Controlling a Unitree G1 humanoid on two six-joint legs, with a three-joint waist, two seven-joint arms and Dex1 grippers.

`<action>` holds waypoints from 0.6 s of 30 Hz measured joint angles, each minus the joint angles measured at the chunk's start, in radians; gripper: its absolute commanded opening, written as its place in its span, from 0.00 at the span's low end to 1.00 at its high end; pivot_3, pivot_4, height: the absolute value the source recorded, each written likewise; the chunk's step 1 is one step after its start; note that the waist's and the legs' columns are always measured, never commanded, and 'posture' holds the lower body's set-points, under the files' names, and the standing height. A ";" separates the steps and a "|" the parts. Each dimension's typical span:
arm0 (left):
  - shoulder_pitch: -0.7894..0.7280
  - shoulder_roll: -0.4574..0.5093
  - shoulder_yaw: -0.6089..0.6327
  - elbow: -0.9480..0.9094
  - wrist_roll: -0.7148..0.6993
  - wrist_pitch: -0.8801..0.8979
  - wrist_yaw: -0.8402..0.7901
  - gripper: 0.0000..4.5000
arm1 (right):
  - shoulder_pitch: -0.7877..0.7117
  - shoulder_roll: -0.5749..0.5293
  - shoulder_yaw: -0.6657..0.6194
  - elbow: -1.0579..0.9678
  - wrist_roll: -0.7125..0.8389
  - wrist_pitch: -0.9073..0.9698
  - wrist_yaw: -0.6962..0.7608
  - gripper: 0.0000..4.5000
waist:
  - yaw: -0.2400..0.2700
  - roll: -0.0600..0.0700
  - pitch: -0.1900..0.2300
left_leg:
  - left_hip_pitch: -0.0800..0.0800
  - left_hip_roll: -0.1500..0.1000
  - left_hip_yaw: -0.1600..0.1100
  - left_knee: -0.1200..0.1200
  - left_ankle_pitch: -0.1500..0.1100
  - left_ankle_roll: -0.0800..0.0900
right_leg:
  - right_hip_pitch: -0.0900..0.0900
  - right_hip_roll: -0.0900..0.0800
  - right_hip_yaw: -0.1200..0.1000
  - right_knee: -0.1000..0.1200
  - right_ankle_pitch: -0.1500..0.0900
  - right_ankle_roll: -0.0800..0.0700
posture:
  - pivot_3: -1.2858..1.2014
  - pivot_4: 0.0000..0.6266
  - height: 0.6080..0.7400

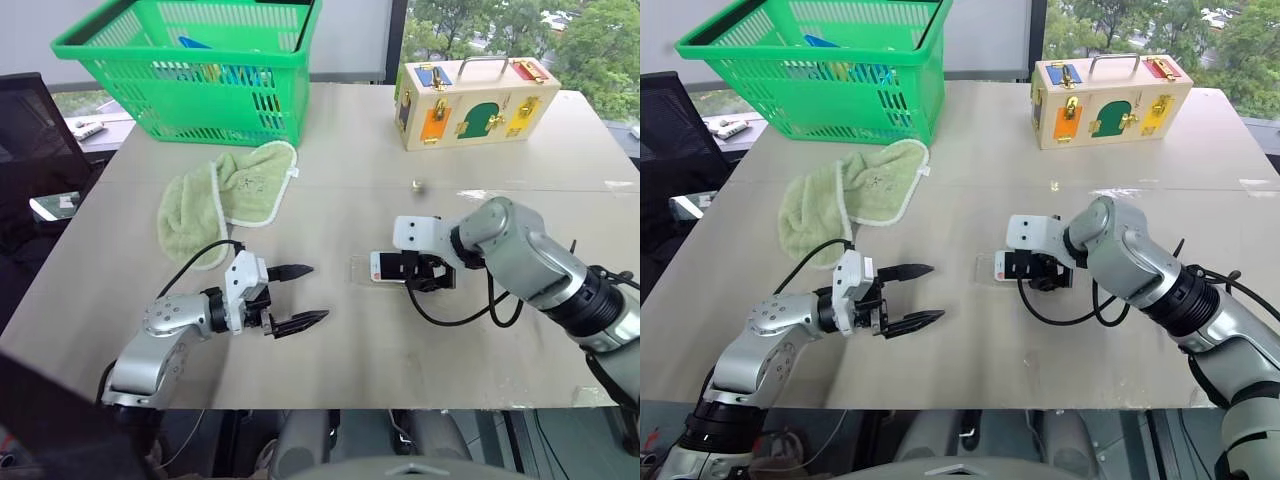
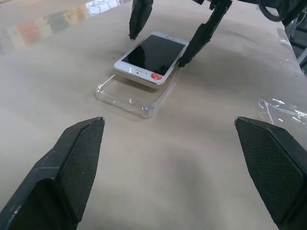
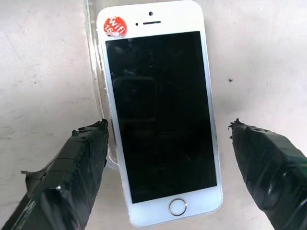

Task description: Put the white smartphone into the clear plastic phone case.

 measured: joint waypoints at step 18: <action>-0.060 0.000 -0.017 0.018 0.000 0.022 -0.018 1.00 | 0.222 0.093 -0.365 -0.167 0.288 0.043 -0.151 0.01 | 0.002 0.000 0.000 | -0.002 0.000 0.001 0.000 0.002 0.004 | -0.002 0.003 0.001 0.000 0.000 0.000 | 0.52 0.24 1.00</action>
